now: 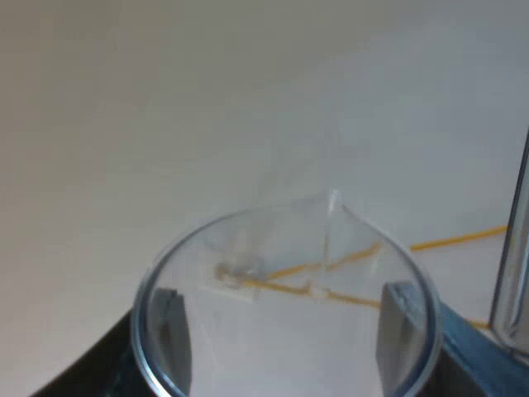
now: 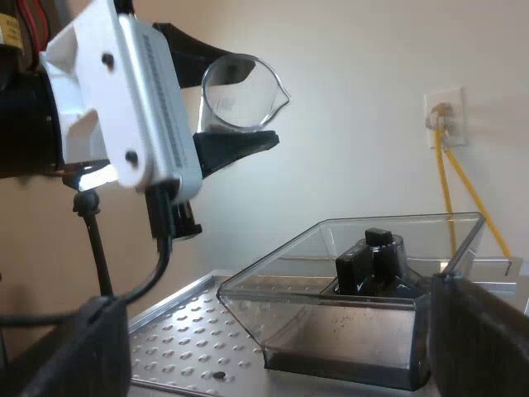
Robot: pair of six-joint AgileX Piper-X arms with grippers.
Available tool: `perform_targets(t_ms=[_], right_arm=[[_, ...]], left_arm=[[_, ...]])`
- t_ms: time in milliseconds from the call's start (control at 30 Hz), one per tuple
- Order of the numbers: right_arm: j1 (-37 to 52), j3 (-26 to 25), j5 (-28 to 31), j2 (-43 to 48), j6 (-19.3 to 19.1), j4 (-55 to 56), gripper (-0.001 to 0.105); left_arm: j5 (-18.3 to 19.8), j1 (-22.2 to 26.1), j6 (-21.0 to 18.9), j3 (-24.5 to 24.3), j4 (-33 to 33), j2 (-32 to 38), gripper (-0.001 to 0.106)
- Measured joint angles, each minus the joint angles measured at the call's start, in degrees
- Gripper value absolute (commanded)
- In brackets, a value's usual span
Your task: Pour the beans into the coffee machine
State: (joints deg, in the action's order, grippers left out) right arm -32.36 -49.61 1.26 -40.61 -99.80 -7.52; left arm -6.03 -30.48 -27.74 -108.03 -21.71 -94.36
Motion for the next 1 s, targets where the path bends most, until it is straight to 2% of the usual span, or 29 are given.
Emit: perform_targets(t_ms=[33,233,533,567,667,733,1000], right_arm=[[0.0,0.0,0.0,0.0,0.0,0.0,0.079],[0.0,0.0,0.0,0.0,0.0,0.0,0.079],[0.0,0.0,0.0,0.0,0.0,0.0,0.079],[0.0,0.0,0.0,0.0,0.0,0.0,0.079],[0.0,0.0,0.0,0.0,0.0,0.0,0.079],[0.0,0.0,0.0,0.0,0.0,0.0,0.079],[0.0,0.0,0.0,0.0,0.0,0.0,0.079]], left_arm=[[0.0,0.0,2.4,0.0,0.0,0.0,0.037],[0.3,0.0,10.3,0.0,0.0,0.0,0.037],[0.3,0.0,15.4,0.0,0.0,-0.5,0.037],[0.4,0.0,19.9,0.0,0.0,-1.2,0.037],[0.4,0.0,22.6,0.0,0.0,-1.7,0.037],[0.4,0.0,27.7,0.0,-0.2,-2.5,0.037],[4.5,0.0,34.8,0.0,-0.4,-2.6,0.037]])
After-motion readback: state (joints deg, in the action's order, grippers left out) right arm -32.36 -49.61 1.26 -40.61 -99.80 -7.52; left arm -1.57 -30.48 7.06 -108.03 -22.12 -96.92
